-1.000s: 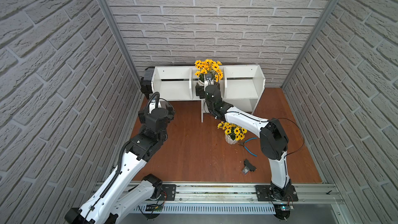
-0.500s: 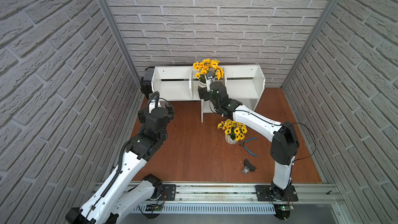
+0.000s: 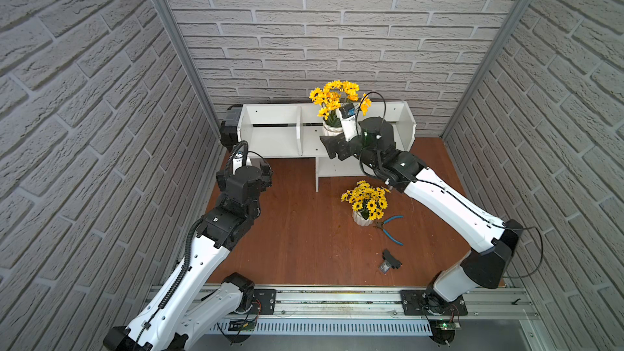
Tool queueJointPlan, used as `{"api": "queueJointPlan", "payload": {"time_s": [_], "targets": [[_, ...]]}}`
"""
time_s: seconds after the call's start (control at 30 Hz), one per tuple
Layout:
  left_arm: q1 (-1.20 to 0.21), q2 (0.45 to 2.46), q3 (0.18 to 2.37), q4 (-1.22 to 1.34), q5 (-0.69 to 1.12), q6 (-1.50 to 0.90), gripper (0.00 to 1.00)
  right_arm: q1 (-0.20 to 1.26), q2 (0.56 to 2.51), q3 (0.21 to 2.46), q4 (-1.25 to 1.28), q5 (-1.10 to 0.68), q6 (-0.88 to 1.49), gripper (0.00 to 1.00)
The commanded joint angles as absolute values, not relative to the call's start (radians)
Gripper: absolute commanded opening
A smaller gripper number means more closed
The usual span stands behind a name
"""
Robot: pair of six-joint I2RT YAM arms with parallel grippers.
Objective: Take the sunflower pots off the shelves
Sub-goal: Pick up the sunflower pot from the shelf, then place the sunflower pot at the center of the board.
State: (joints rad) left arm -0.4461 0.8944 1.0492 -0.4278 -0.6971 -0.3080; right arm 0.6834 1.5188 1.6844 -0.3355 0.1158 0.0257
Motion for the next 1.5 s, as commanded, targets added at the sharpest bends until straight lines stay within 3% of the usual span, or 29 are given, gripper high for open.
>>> {"api": "queueJointPlan", "payload": {"time_s": [0.0, 0.33, 0.67, 1.1, 1.47], "targets": [[-0.411, 0.899, 1.149, -0.489, -0.652, -0.345, 0.98, 0.689, 1.448, 1.671, -0.351, -0.034, 0.025, 0.29], [-0.276, 0.93, 1.311, -0.58, -0.615, -0.319, 0.98, 0.762, 1.367, 1.521, -0.39, -0.18, 0.011, 0.3], [-0.238, 0.904, 1.306, -0.583, -0.595, -0.318, 0.98, 0.856, 1.453, 1.411, -0.274, -0.222, 0.002, 0.3], [-0.226, 0.899, 1.358, -0.594, -0.592, -0.305, 0.98, 0.916, 1.75, 1.393, 0.03, -0.221, -0.048, 0.32], [-0.226, 0.897, 1.347, -0.586, -0.587, -0.294, 0.98, 0.95, 2.11, 1.638, 0.2, -0.182, -0.043, 0.34]]}}
